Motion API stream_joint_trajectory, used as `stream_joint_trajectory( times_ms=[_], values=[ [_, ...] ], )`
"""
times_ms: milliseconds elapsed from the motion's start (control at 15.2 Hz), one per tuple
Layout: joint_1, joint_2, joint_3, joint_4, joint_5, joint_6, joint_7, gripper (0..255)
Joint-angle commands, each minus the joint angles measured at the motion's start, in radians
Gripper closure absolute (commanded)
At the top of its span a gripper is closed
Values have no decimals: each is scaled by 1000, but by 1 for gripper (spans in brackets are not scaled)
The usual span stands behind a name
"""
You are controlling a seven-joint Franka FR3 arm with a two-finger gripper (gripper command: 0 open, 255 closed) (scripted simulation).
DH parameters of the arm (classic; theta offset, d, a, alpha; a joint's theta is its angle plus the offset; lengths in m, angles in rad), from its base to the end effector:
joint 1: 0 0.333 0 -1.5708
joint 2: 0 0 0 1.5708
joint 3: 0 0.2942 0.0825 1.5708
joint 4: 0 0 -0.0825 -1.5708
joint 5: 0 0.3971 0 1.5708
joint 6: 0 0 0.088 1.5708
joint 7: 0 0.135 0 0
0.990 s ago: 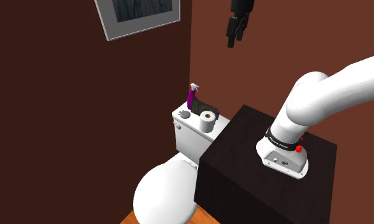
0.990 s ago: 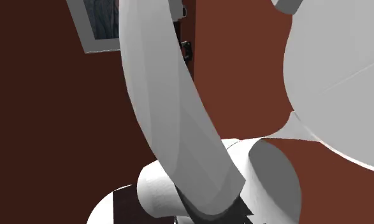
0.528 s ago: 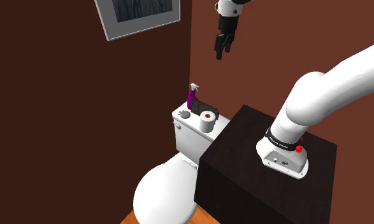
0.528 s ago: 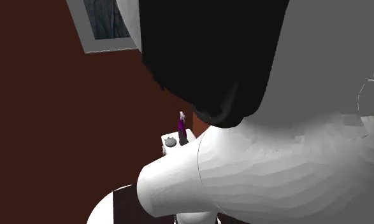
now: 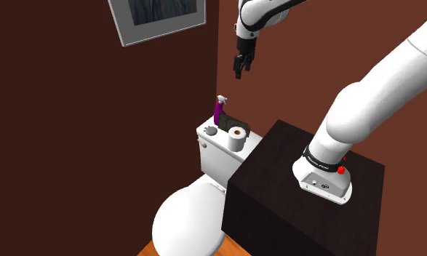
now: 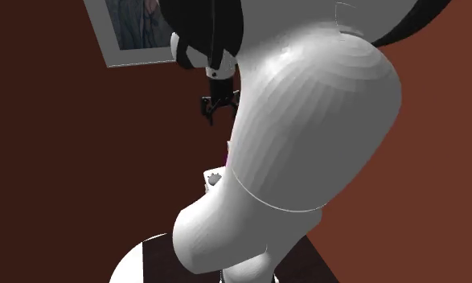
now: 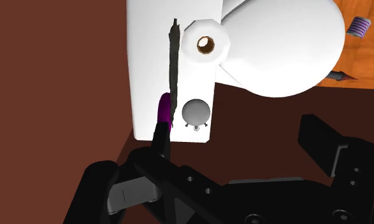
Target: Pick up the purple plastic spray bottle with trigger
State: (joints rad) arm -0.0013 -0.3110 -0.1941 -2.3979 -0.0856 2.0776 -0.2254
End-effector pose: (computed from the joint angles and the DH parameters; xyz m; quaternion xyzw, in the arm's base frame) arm 0.4521 -0.0943 0.3756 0.9991 0.0408 -0.0082 0.0062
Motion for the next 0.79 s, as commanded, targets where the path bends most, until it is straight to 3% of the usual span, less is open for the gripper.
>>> stream_joint_trajectory(
  times_ms=[0, 726],
  values=[
    [-3, 63, -15, 3, 5, 64, -19, 0],
    [-23, 493, -49, 188, 117, 311, -138, 0]
  ],
)
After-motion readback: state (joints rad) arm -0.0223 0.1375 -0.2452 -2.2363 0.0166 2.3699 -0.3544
